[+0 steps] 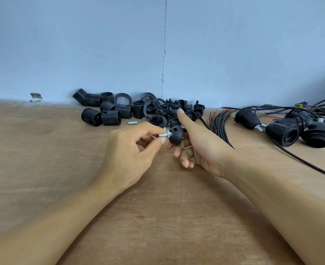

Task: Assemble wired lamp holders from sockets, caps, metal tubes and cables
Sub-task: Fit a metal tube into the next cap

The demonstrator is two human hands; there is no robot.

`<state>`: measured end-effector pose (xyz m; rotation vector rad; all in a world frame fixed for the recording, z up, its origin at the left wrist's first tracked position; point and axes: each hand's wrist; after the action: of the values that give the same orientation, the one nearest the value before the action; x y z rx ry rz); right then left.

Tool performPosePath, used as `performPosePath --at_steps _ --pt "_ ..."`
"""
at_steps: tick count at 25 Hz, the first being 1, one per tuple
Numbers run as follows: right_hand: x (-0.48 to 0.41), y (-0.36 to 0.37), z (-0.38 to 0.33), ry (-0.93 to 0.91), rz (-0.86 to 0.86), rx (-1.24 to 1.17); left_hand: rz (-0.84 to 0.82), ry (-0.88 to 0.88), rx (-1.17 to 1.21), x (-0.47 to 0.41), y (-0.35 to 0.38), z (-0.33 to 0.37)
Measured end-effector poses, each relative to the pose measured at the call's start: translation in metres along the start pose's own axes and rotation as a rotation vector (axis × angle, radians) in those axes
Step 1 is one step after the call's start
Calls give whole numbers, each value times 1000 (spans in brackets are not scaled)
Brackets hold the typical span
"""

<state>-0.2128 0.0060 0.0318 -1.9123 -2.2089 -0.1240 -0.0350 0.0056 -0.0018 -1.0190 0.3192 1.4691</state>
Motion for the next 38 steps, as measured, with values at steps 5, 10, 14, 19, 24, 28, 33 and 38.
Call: performPosePath --at_steps 5,10,14,19,24,28,33,38 --pt "-1 -1 4 -172 76 88 -12 -39 -4 2 3 -1" --pt "-1 -4 2 -187 -64 51 14 -96 6 1 3 -1" --pt "0 -8 2 -184 -234 -85 1 -106 47 -1 1 3" --pt "1 -9 1 -185 -237 -101 22 -130 21 -1 0 1" --pt "-2 -11 3 -194 -245 -74 18 -138 29 -1 -2 1" --pt "-3 -14 5 -215 -262 -108 6 -122 7 -1 -1 2" --pt "-5 -16 8 -279 -204 -80 25 -141 -3 0 -1 4" --pt "-5 -13 7 -267 -154 -89 24 -149 -1 1 0 1"
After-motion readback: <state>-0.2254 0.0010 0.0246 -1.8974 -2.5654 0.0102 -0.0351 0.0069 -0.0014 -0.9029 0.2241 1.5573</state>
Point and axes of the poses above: each hand's wrist, its own x-axis away from the middle knuckle, its own y-axis out of the palm, z = x × y, and after that the axes turned 2 degrees about -x, right-handed
